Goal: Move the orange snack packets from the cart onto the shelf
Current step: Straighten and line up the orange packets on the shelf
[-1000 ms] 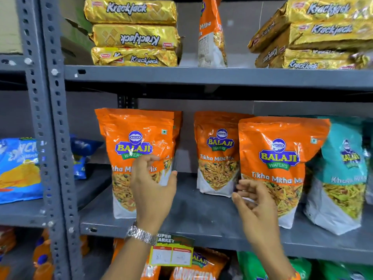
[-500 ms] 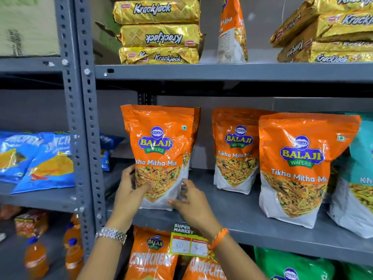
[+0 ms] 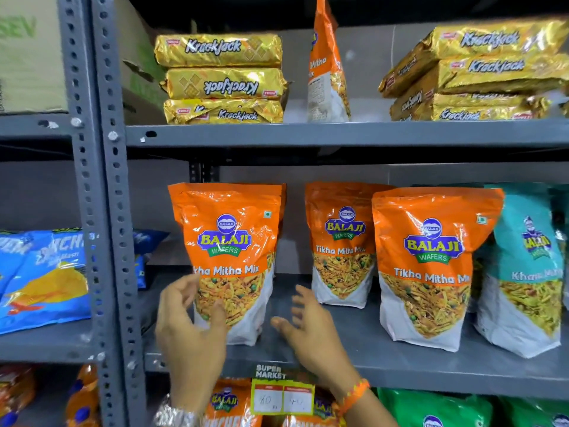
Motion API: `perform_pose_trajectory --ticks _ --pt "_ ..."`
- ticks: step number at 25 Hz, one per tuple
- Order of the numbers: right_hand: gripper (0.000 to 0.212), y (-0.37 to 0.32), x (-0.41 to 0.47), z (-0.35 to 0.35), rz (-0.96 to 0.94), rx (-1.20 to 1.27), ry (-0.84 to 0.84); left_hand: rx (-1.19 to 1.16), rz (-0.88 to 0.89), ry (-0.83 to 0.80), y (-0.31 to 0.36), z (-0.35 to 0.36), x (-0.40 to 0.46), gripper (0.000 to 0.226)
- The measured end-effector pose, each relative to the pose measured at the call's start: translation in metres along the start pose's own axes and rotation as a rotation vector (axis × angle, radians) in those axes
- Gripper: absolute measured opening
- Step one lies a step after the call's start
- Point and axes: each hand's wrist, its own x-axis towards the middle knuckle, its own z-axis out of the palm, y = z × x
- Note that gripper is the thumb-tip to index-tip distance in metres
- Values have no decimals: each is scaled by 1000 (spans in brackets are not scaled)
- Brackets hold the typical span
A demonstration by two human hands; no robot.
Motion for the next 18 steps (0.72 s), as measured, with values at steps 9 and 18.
perform_pose_trajectory --ticks 9,18 --pt "78 18 15 -72 138 -534 23 -461 -589 -807 47 178 13 73" --pt "81 29 45 -67 237 -411 -6 -628 -798 -817 26 241 40 67"
